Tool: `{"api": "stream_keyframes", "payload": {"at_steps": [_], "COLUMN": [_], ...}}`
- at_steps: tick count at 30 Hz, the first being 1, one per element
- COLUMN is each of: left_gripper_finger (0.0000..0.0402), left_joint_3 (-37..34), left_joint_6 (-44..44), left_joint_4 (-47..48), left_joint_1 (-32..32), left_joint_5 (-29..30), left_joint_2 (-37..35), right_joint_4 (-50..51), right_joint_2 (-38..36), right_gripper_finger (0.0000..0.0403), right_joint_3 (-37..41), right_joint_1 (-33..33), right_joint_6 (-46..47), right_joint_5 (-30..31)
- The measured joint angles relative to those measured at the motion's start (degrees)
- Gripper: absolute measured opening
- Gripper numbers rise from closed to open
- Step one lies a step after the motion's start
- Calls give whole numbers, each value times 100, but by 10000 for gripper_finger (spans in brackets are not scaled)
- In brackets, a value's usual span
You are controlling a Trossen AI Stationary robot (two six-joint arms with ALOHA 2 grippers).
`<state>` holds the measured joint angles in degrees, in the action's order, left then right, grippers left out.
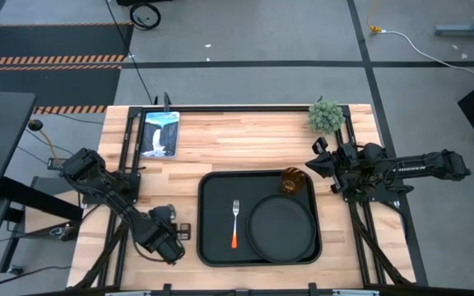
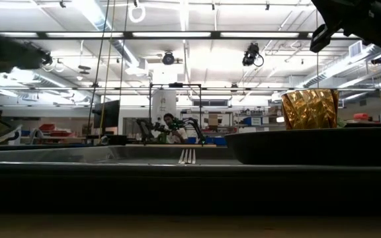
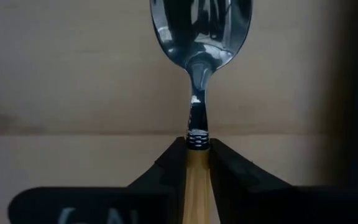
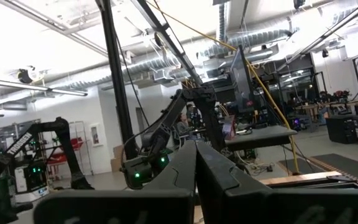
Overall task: Pick and place plate/cup/fork/spoon on tray
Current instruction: Put the yellow spoon on the black serving tray to the left of the orange fork
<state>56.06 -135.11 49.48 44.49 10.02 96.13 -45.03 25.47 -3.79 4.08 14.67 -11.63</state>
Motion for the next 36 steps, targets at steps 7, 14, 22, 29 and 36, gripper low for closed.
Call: {"api": "stream_keyframes", "payload": {"at_steps": [7, 14, 22, 29, 36], "left_gripper_finger": [62, 63, 64, 64, 64], "left_joint_3": [388, 759, 777, 777, 777], "left_joint_6": [332, 1313, 2557, 3329, 3383], "left_joint_4": [-50, -326, -1249, -2266, -2399], "left_joint_1": [-211, -775, -1564, -1980, -2059], "left_joint_5": [593, 861, 828, 308, 22], "left_joint_2": [-15, -23, 81, 586, 935], "right_joint_4": [-36, -36, -36, -32, -29], "right_joint_2": [0, 0, 0, 1, 2], "right_gripper_finger": [11, 11, 11, 11, 11], "right_joint_3": [0, 0, 0, 0, 0], "right_joint_1": [0, 0, 0, 0, 0], "right_joint_6": [12, 12, 2, -26, -71], "right_joint_5": [0, -1, -42, -71, -110]}}
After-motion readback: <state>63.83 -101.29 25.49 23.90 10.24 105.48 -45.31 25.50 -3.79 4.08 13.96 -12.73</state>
